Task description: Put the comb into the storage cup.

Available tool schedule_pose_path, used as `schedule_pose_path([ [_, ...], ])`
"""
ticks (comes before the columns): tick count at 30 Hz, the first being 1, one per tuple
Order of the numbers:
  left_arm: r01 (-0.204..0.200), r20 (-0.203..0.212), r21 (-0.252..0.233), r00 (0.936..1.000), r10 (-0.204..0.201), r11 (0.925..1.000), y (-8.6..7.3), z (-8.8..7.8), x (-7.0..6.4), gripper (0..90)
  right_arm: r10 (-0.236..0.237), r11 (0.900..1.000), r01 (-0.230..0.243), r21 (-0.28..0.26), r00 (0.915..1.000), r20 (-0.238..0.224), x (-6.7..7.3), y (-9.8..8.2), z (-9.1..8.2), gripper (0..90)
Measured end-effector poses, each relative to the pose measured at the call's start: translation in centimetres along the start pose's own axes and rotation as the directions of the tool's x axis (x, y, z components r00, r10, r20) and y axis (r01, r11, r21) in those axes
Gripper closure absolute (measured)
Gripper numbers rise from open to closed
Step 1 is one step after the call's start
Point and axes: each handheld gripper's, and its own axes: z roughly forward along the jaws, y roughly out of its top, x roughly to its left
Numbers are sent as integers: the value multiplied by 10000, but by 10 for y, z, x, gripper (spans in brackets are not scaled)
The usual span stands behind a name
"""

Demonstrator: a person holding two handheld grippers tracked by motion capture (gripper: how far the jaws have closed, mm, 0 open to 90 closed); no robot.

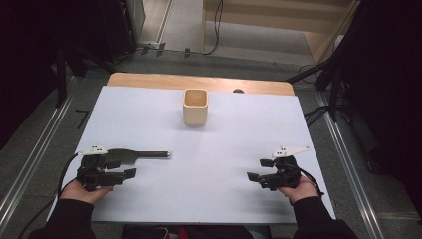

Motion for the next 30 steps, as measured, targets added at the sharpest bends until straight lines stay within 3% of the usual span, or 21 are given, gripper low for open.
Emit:
schedule_pose_path([
  [9,410,-330,20,9986,-410,9992,-3,-2,11,256,-26,10000,26,77,10000,-35,1,2,2,194],
  [19,458,-491,264,9978,-444,9986,-4,-1,16,302,-69,9999,69,120,10000,-13,0,2,3,194],
  [21,658,-468,393,9969,-640,9971,-3,-1,18,367,-73,9999,73,123,10000,-11,0,2,3,194],
  [23,854,-569,600,9950,-820,9945,-2,-1,19,541,-66,9999,66,123,10000,-23,0,2,3,194],
  [26,670,-886,867,9943,-592,9940,0,-1,19,709,-55,9999,55,129,10000,-19,1,2,3,194],
  [28,651,-873,806,9945,-580,9946,2,-1,22,851,-64,9999,64,149,10000,-20,1,2,3,194],
  [30,927,-750,713,9934,-873,9931,3,0,26,900,-58,9999,59,145,10000,-17,1,2,3,194],
])
